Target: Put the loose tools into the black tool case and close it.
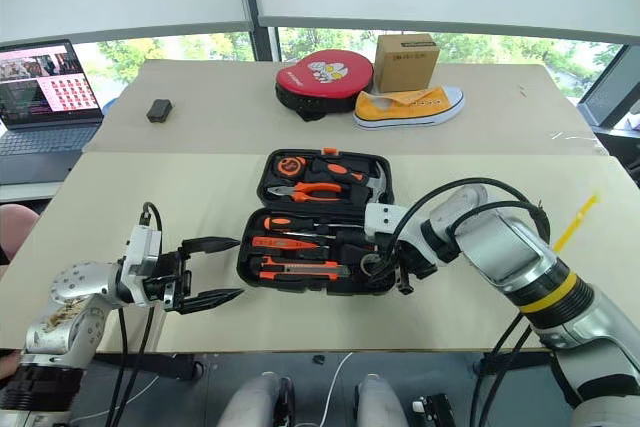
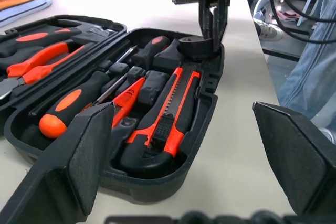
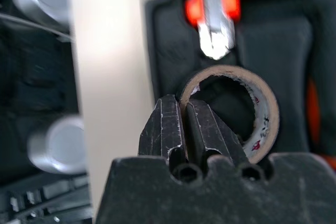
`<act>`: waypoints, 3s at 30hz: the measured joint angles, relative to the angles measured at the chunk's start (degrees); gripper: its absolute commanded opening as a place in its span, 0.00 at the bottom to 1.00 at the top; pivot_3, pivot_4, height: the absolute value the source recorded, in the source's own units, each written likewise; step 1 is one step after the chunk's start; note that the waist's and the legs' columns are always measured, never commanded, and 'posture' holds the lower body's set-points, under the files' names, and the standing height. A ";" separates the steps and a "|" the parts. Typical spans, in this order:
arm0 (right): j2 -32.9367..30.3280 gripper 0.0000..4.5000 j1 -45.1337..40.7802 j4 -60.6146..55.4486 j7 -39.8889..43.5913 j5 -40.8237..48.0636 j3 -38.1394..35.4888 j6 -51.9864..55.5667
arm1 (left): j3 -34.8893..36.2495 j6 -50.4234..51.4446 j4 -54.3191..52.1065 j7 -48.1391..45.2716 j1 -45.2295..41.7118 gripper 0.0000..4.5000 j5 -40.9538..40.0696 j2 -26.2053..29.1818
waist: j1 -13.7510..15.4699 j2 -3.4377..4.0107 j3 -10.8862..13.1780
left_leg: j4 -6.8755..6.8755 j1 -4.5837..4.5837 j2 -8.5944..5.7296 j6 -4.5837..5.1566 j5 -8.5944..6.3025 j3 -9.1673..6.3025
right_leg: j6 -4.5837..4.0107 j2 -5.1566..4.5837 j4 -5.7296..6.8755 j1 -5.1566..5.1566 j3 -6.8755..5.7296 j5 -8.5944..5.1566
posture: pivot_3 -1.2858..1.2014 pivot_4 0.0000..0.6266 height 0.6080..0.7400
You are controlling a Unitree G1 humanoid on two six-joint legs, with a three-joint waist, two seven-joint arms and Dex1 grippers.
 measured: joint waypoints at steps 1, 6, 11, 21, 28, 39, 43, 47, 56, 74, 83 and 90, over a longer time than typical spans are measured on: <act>0.01 0.02 0.00 -0.19 -0.38 -0.16 0.43 0.06 | 0.00 0.00 -0.01 0.01 0.03 1.00 0.01 0.17 | -0.01 0.00 0.00 | 0.00 0.00 0.00 0.00 0.00 -0.01 | 0.00 0.00 0.00 0.00 0.00 0.00 | 0.52 0.24 1.00; 0.00 0.18 -0.38 -0.31 -1.41 -0.87 1.52 0.07 | 0.26 0.07 -0.18 0.95 1.13 1.00 0.01 0.36 | 0.03 -0.03 0.00 | 0.01 0.00 -0.02 0.00 0.00 0.00 | 0.00 -0.03 -0.01 0.02 0.00 0.00 | 0.52 0.24 1.00; -0.49 0.51 -1.09 -0.25 -1.06 -0.87 1.38 -0.64 | 1.73 0.53 -0.94 4.23 1.35 1.00 0.01 0.76 | 0.07 -0.05 0.01 | 0.02 0.00 -0.01 0.01 -0.01 -0.04 | 0.00 -0.01 -0.01 0.03 -0.03 0.00 | 0.52 0.24 1.00; -0.82 0.62 2.28 7.01 0.20 8.54 -17.66 -10.13 | 5.55 2.78 2.68 11.42 -0.82 0.84 1.28 2.13 | 0.48 -0.17 0.07 | 0.03 0.03 -0.02 0.05 -0.03 -0.06 | 0.01 -0.03 -0.06 0.14 -0.08 0.00 | 0.52 0.24 1.00; 0.26 0.14 14.98 16.31 -10.76 4.49 -27.55 -25.76 | 4.03 6.20 6.96 22.23 -7.88 0.30 6.31 -0.33 | 0.84 -0.33 0.04 | 0.04 0.02 -0.08 0.04 -0.02 0.02 | 0.05 -0.03 -0.04 0.13 0.00 0.02 | 0.52 0.24 1.00; 13.51 0.00 15.31 29.49 -24.97 -5.51 -23.46 -42.89 | -8.47 8.21 20.71 27.32 -22.15 0.01 17.57 -7.77 | 0.03 -0.34 0.05 | 0.04 0.01 -0.08 -0.13 0.09 0.12 | 0.07 0.08 -0.01 0.10 0.02 0.04 | 0.52 0.24 1.00; 13.75 0.00 15.47 29.78 -22.37 -5.29 -22.85 -45.05 | -9.22 8.75 22.35 25.81 -22.50 0.01 18.80 -7.67 | -0.01 -0.34 0.05 | 0.04 0.00 -0.07 -0.12 0.08 0.07 | 0.07 0.06 -0.02 0.10 0.02 0.04 | 0.52 0.24 1.00; 12.81 0.00 18.93 26.45 -19.76 -3.84 -24.01 -45.38 | -8.95 9.37 19.51 21.83 -20.13 0.01 17.80 -6.69 | 0.01 -0.34 0.05 | 0.03 -0.01 -0.04 -0.12 0.08 0.03 | 0.08 0.06 -0.03 0.10 0.01 0.03 | 0.52 0.24 1.00; 10.14 0.00 29.83 15.33 -19.10 -0.43 -27.52 -42.91 | -8.09 14.18 6.15 18.43 -10.96 0.01 14.46 -3.77 | 0.10 -0.34 0.05 | 0.02 0.00 -0.03 -0.08 0.05 -0.01 | 0.09 0.03 -0.04 0.13 0.02 0.02 | 0.52 0.24 1.00; 2.61 1.00 0.35 4.29 -33.70 24.09 -27.67 29.52 | -6.85 61.51 0.13 27.17 -30.56 0.93 2.10 8.69 | 0.15 -0.47 0.12 | 0.05 -0.04 -0.14 -0.07 0.11 -0.25 | 0.06 0.07 -0.02 0.13 -0.02 0.06 | 0.52 0.24 1.00; 7.02 1.00 -7.36 19.56 -37.75 16.64 -16.48 28.29 | -11.19 66.35 5.81 35.36 -35.18 0.93 4.79 0.79 | 0.01 -0.52 0.13 | 0.57 -1.27 -0.14 -0.16 0.20 -0.22 | 0.14 0.08 0.56 -1.00 0.06 0.09 | 0.52 0.24 1.00; 9.64 0.75 -10.13 24.87 -37.36 14.20 -13.93 27.10 | -11.47 65.84 6.48 36.79 -35.36 0.81 5.53 -1.17 | 0.07 -0.53 0.13 | 0.84 -1.28 -0.14 0.00 0.10 -0.25 | 0.15 0.06 0.51 -0.93 0.01 0.09 | 0.52 0.24 1.00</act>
